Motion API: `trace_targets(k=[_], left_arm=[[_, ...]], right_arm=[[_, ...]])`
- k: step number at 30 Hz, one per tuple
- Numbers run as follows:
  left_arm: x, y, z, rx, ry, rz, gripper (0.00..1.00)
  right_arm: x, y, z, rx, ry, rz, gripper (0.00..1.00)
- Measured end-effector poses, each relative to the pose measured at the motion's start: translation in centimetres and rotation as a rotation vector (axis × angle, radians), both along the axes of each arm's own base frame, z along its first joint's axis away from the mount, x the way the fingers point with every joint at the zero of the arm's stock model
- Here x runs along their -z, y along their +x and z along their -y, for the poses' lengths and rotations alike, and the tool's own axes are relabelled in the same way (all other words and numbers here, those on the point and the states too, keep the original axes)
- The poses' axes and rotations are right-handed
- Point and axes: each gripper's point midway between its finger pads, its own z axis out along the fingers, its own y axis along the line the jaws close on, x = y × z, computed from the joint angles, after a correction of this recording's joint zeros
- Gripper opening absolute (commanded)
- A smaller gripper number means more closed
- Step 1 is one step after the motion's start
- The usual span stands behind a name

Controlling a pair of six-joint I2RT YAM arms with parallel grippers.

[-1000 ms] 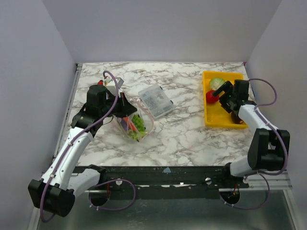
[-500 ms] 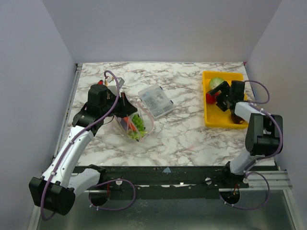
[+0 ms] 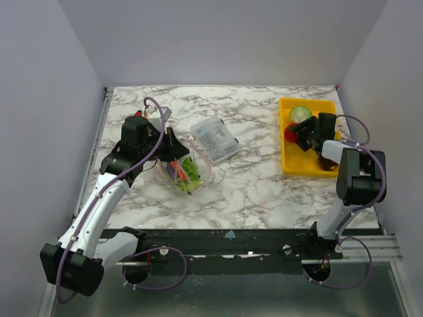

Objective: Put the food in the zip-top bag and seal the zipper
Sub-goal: Pick up the fake vegetable from the bin.

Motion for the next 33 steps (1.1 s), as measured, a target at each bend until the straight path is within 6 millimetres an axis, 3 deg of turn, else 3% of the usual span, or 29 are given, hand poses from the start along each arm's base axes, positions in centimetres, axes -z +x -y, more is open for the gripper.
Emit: trace_targets(k=[3, 8, 12, 19, 27, 30, 33], left_arm=[[0.0, 0.0, 0.0, 0.000, 0.000, 0.000, 0.00], [0.0, 0.0, 0.0, 0.000, 0.000, 0.000, 0.00], [0.0, 0.0, 0.0, 0.000, 0.000, 0.000, 0.00], [0.0, 0.0, 0.0, 0.001, -0.001, 0.000, 0.00], [0.0, 0.0, 0.0, 0.003, -0.002, -0.001, 0.00], [0.0, 0.0, 0.0, 0.003, -0.002, -0.001, 0.00], [0.0, 0.0, 0.0, 0.003, -0.002, -0.001, 0.00]], right_arm=[[-0.1, 0.1, 0.4, 0.019, 0.008, 0.019, 0.43], [-0.6, -1.0, 1.0, 0.031, -0.005, 0.031, 0.32], [-3.7, -1.9, 1.0, 0.011, -0.046, 0.107, 0.22], [-10.0, -5.5, -0.1, -0.084, -0.128, 0.287, 0.19], [-13.3, -9.1, -4.4, -0.376, -0.126, 0.388, 0.18], [-14.8, -10.7, -7.1, -0.520, -0.078, 0.448, 0.18], [-16.3, -12.6, -11.5, -0.704, -0.014, 0.508, 0.19]])
